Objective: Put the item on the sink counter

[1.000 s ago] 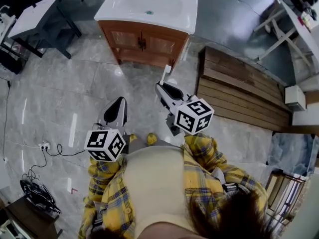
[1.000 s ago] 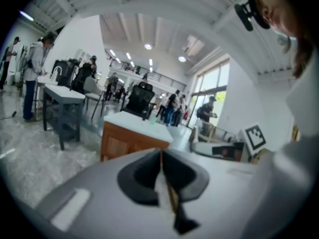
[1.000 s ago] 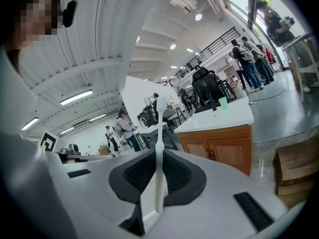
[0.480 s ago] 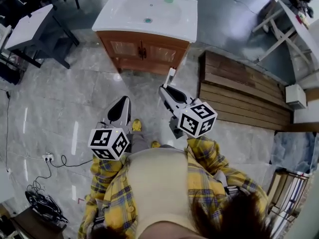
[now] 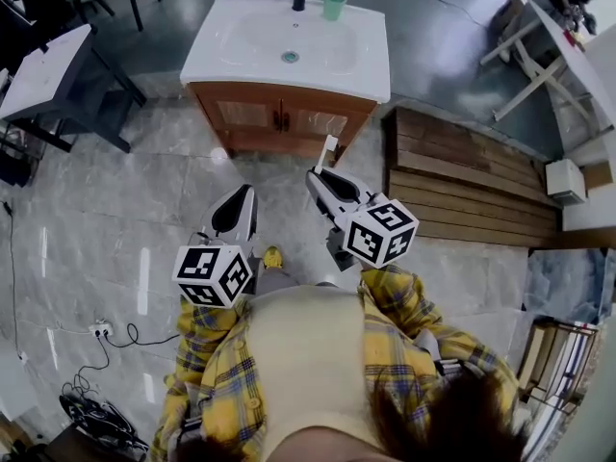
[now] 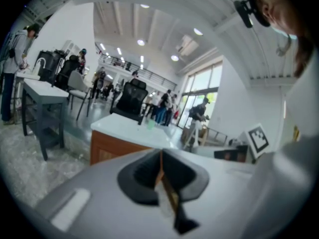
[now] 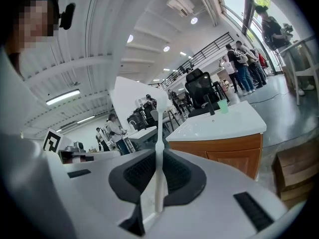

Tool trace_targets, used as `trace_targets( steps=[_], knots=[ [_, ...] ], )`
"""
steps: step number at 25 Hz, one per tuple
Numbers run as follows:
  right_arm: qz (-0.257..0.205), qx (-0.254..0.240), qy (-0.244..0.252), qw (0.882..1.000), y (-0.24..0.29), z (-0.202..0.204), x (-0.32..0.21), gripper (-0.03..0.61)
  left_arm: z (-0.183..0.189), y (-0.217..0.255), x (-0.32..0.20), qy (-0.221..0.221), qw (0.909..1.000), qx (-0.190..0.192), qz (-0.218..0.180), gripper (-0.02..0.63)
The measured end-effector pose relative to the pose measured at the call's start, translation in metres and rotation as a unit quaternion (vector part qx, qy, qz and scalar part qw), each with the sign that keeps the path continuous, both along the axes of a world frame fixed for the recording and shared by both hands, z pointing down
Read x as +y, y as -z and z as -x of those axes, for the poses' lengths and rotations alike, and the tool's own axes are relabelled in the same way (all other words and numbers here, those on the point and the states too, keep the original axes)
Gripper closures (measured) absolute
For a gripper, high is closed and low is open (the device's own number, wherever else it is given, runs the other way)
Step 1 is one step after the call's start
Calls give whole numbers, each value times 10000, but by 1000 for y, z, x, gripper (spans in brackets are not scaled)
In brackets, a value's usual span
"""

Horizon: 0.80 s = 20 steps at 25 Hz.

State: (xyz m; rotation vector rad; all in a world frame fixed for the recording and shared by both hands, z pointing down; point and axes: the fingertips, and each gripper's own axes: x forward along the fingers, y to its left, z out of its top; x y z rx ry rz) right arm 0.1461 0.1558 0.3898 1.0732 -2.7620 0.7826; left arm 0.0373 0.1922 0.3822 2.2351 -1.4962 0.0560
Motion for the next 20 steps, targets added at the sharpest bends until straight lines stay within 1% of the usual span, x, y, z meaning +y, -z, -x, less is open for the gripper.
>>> trace_targets(
  steps=[9, 15, 20],
  knots=[
    [-19, 87, -166, 9998, 4, 39, -31, 531, 40, 0, -31, -159, 9998, 97, -19, 598],
    [-57, 152, -313, 9994, 3, 51, -46, 531, 53, -3, -43, -316, 9994, 104, -31, 598],
    [-93, 197, -293, 9993, 5, 57, -58, 531, 60, -7, -53, -288, 9995, 164, 1, 598]
  ],
)
